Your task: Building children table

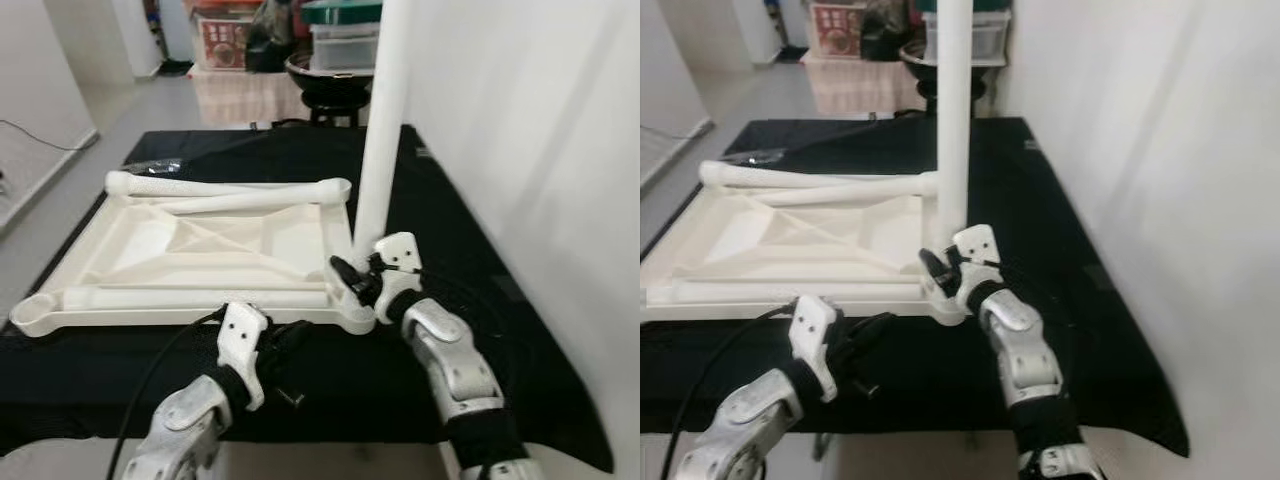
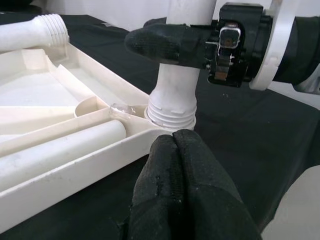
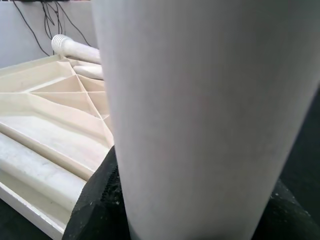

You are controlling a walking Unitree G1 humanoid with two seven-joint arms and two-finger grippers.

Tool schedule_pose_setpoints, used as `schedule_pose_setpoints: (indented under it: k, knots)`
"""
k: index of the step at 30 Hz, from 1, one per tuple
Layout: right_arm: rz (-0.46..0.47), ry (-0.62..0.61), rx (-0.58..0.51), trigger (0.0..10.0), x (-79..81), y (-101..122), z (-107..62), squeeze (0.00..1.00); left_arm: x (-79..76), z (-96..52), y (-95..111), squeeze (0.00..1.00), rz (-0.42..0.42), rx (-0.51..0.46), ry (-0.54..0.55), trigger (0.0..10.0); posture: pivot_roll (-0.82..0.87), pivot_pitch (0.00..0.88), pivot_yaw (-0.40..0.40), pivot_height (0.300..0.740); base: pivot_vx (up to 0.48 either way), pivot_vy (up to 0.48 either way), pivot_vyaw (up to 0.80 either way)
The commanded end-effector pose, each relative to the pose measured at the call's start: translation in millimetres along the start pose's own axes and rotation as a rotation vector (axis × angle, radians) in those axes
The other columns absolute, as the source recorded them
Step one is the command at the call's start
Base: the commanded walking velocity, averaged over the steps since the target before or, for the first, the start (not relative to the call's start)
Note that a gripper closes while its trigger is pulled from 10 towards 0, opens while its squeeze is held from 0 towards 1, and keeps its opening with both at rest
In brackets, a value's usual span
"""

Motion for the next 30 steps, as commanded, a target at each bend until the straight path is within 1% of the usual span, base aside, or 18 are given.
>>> schedule_pose_setpoints:
  k: [1,2,3,4,6,7,11,12,13,15,16,17,20,23,27,28,29,30]
  knots:
    - [-0.011,0.018,0.108,0.0,3.2,-25.7,-4.9,0.0,2.9,-0.7,-1.7,0.0,0.003,0.011,0.002,10.0,-0.04,0.039,-0.019,0.74,0.0,0.0,0.0]
    - [-0.007,0.015,0.101,0.0,2.2,-23.8,-4.4,0.0,3.2,-0.5,-1.4,0.0,0.004,0.009,0.006,10.0,-0.03,0.04,-0.017,0.74,0.0,0.0,0.0]
    - [0.023,0.035,0.08,10.0,3.2,-18.4,-3.7,0.03,3.5,-0.4,-1.2,0.0,0.006,0.006,0.012,10.0,-0.03,0.039,-0.017,0.74,0.0,0.0,0.0]
    - [0.058,0.059,0.053,10.0,4.9,-11.6,-3.1,0.03,3.9,-0.1,-1.0,0.0,0.007,0.003,0.019,10.0,-0.03,0.039,-0.017,0.74,0.0,0.0,0.0]
    - [0.058,0.059,0.053,10.0,4.9,-11.6,-3.1,0.03,3.9,-0.1,-1.0,0.0,0.007,0.003,0.019,10.0,-0.03,0.039,-0.017,0.74,0.0,0.0,0.0]
    - [0.102,0.181,-0.026,10.0,11.2,4.7,-0.8,1.0,3.5,0.4,-1.1,0.0,0.008,0.004,0.018,10.0,-0.02,0.039,-0.02,0.74,0.0,0.0,0.0]
    - [0.109,0.305,-0.094,10.0,15.9,20.7,-0.7,1.0,3.1,0.7,-1.3,0.0,0.009,0.006,0.016,10.0,-0.02,0.039,-0.021,0.74,0.0,0.0,0.0]
    - [0.086,0.372,-0.123,10.0,16.3,28.4,-1.2,1.0,2.9,0.7,-1.4,0.0,0.009,0.006,0.015,10.0,-0.02,0.039,-0.021,0.74,0.0,0.0,0.0]
    - [0.055,0.461,-0.148,10.0,15.8,36.1,-2.5,0.0,2.7,0.7,-1.3,0.0,0.009,0.006,0.016,10.0,-0.01,0.042,-0.023,0.74,0.0,0.0,0.0]
    - [-0.023,0.621,-0.179,10.0,15.4,46.8,-7.2,0.0,2.1,0.5,-1.1,0.0,0.01,0.005,0.016,10.0,-0.01,0.044,-0.023,0.74,0.0,0.0,0.0]
    - [-0.023,0.621,-0.179,10.0,15.4,46.8,-7.2,0.0,2.1,0.5,-1.1,0.0,0.01,0.005,0.016,10.0,-0.01,0.044,-0.023,0.74,0.0,0.0,0.0]
    - [-0.037,0.753,-0.183,10.0,13.8,52.4,-9.7,0.0,1.2,0.1,-0.9,0.0,0.009,0.003,0.016,10.0,0.0,0.048,-0.026,0.74,0.0,0.0,0.0]
    - [-0.024,0.802,-0.184,10.0,10.7,55.9,-8.2,0.0,0.5,-0.5,-1.0,0.0,0.008,0.003,0.016,10.0,0.0,0.05,-0.025,0.74,0.0,0.0,0.0]
    - [0.013,0.783,-0.181,10.0,2.1,59.0,3.5,0.0,-1.4,-1.9,-1.0,0.0,0.008,0.004,0.016,10.0,0.01,0.057,-0.028,0.74,0.0,0.0,0.0]
    - [0.036,0.806,-0.176,10.0,1.1,59.0,4.8,0.0,-2.2,-2.6,-1.0,0.0,0.008,0.005,0.015,10.0,0.02,0.063,-0.029,0.74,0.0,0.0,0.0]
    - [0.038,0.823,-0.172,4.1,0.7,58.5,5.0,0.0,-3.2,-3.5,-0.9,0.0,0.007,0.005,0.015,10.0,0.02,0.068,-0.028,0.74,0.0,0.0,0.0]
    - [0.052,0.845,-0.168,0.0,0.6,58.2,4.7,0.0,-4.5,-4.9,-0.8,0.0,0.007,0.006,0.015,10.0,0.03,0.075,-0.03,0.74,0.0,0.0,0.0]
    - [0.052,0.845,-0.168,0.0,0.6,58.2,4.7,0.0,-4.5,-4.9,-0.8,0.0,0.007,0.006,0.015,10.0,0.03,0.075,-0.03,0.74,0.0,0.0,0.0]
Point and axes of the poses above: a point about 5 cm out from each wrist's last joint towards the gripper, its own z axis pointing out of the wrist towards the gripper, its own y axis along the axis of the wrist's last joint, x = y × z, the point moved 3 cm from there along z, pointing out of the wrist towards the gripper, and after that the axes turned 7 degrees about -z, right-handed, at the moved point
